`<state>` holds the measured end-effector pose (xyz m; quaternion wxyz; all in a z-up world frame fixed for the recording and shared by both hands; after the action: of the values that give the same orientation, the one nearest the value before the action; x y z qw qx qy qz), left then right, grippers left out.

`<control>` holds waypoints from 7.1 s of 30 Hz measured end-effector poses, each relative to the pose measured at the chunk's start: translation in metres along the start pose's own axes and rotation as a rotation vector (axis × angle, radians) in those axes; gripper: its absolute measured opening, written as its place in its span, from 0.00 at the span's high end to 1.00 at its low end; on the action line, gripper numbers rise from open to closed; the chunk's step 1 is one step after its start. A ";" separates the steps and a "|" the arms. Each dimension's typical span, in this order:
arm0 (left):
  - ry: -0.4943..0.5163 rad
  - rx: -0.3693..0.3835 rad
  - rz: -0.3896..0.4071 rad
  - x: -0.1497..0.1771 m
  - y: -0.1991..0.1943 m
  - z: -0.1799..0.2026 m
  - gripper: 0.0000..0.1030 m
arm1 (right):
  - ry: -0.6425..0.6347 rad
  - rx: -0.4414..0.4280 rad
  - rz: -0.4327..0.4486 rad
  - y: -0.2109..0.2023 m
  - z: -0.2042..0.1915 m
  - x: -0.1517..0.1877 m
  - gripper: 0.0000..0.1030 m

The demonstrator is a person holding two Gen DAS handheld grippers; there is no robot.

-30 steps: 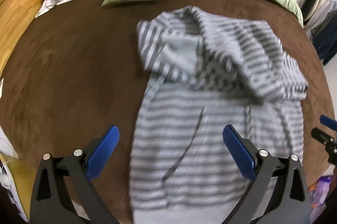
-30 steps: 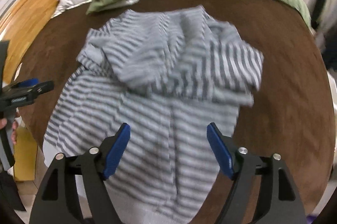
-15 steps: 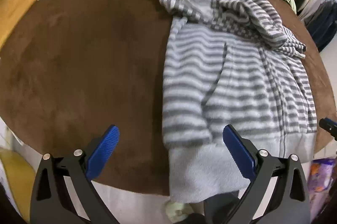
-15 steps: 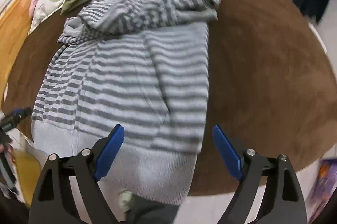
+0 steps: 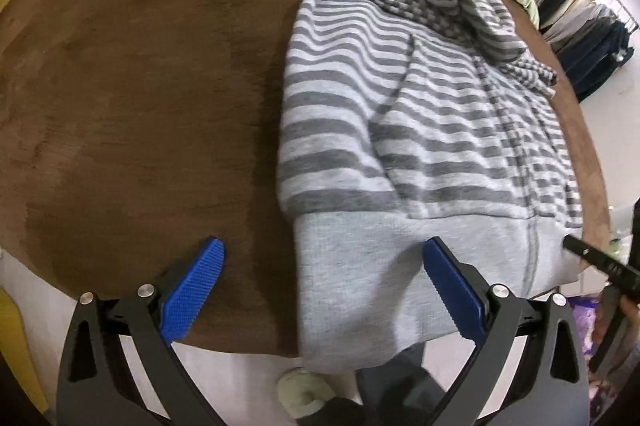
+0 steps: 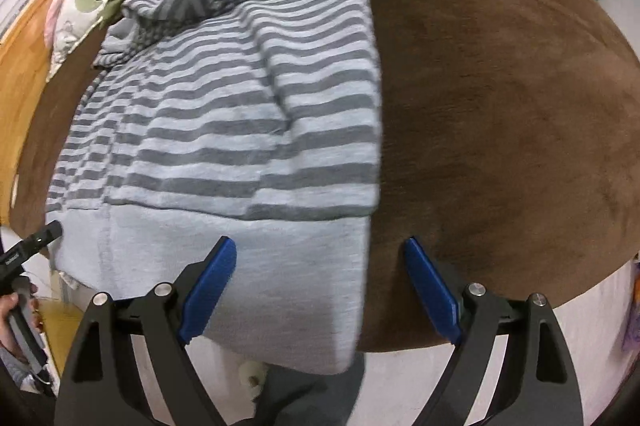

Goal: Fold large clothes

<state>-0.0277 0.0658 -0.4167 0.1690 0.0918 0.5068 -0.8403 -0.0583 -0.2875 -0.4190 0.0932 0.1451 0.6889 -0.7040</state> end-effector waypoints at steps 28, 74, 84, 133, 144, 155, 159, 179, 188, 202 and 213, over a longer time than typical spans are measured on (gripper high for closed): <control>-0.057 0.191 -0.103 -0.002 0.005 0.024 0.85 | -0.036 -0.043 -0.026 -0.018 -0.018 -0.007 0.90; -0.060 0.127 0.122 -0.151 -0.096 0.094 0.93 | -0.067 -0.100 0.126 -0.157 -0.012 -0.168 0.95; -0.046 0.081 0.214 -0.298 -0.066 0.112 0.93 | -0.085 -0.113 0.199 -0.126 -0.027 -0.331 0.95; 0.010 -0.117 -0.009 -0.411 0.048 0.055 0.11 | -0.214 -0.110 0.031 0.013 -0.029 -0.468 0.14; -0.037 -0.134 -0.004 -0.346 0.054 0.069 0.06 | -0.597 -0.344 0.086 -0.018 -0.106 -0.459 0.15; -0.140 -0.184 0.058 -0.287 0.043 0.056 0.06 | -0.810 -0.528 -0.014 0.045 -0.257 -0.445 0.44; -0.164 -0.179 0.078 -0.276 0.046 0.046 0.06 | -0.858 -0.501 -0.021 0.069 -0.281 -0.438 0.49; -0.199 -0.152 0.098 -0.252 0.050 0.028 0.06 | -0.941 -0.343 0.011 0.107 -0.304 -0.437 0.81; -0.214 -0.156 0.099 -0.248 0.049 0.026 0.06 | -0.988 -0.332 -0.003 0.114 -0.318 -0.423 0.89; -0.237 -0.218 0.089 -0.252 0.052 0.019 0.06 | -1.006 -0.324 0.075 0.101 -0.373 -0.441 0.94; -0.248 -0.232 0.003 -0.239 0.085 0.005 0.06 | -0.972 -0.315 0.030 0.134 -0.365 -0.426 0.91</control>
<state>0.2252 0.0708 -0.4062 0.2410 -0.0318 0.5756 -0.7808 0.4148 0.0426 -0.4065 0.4338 -0.2050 0.6614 -0.5765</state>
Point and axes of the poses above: each gripper's, at about its wrist camera, not at the fingertips, and y roughly the way its jaws point, z to its right, x to its underside, the point moved 3 cm from there along y, roughly the way its jaws point, and after that the axes turned 12 degrees about x, right-handed, at the moved point
